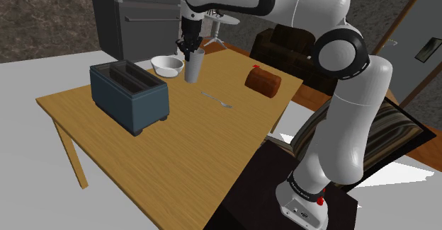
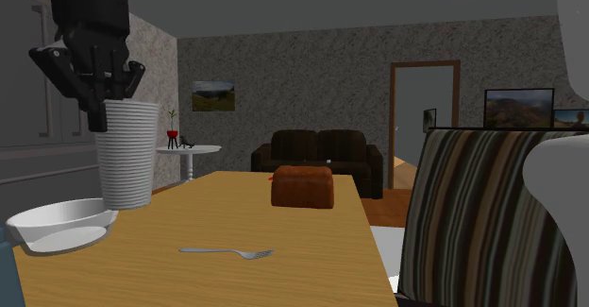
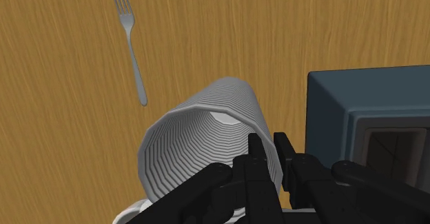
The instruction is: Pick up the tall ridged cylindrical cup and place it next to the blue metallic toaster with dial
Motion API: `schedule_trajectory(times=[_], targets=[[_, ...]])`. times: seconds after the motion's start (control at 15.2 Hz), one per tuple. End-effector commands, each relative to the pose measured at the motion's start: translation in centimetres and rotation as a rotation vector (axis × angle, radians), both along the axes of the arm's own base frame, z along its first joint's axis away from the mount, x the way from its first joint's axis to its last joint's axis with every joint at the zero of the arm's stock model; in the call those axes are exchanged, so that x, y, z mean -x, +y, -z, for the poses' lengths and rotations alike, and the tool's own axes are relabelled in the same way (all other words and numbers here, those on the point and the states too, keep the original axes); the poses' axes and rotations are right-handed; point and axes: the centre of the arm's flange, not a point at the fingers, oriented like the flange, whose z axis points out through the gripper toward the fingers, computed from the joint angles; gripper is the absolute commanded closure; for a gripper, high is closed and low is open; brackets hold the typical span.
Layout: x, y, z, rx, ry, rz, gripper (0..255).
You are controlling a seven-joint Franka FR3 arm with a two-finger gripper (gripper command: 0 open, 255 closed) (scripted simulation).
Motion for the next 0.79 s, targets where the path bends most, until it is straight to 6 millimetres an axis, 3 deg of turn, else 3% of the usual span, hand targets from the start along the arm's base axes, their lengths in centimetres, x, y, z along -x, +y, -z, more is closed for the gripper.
schedule_trajectory(times=[0.0,0.73], targets=[[-0.1,0.0,1.2,0.000,0.000,0.000,255],[-0.1,0.0,7.0,0.000,0.000,0.000,255]])
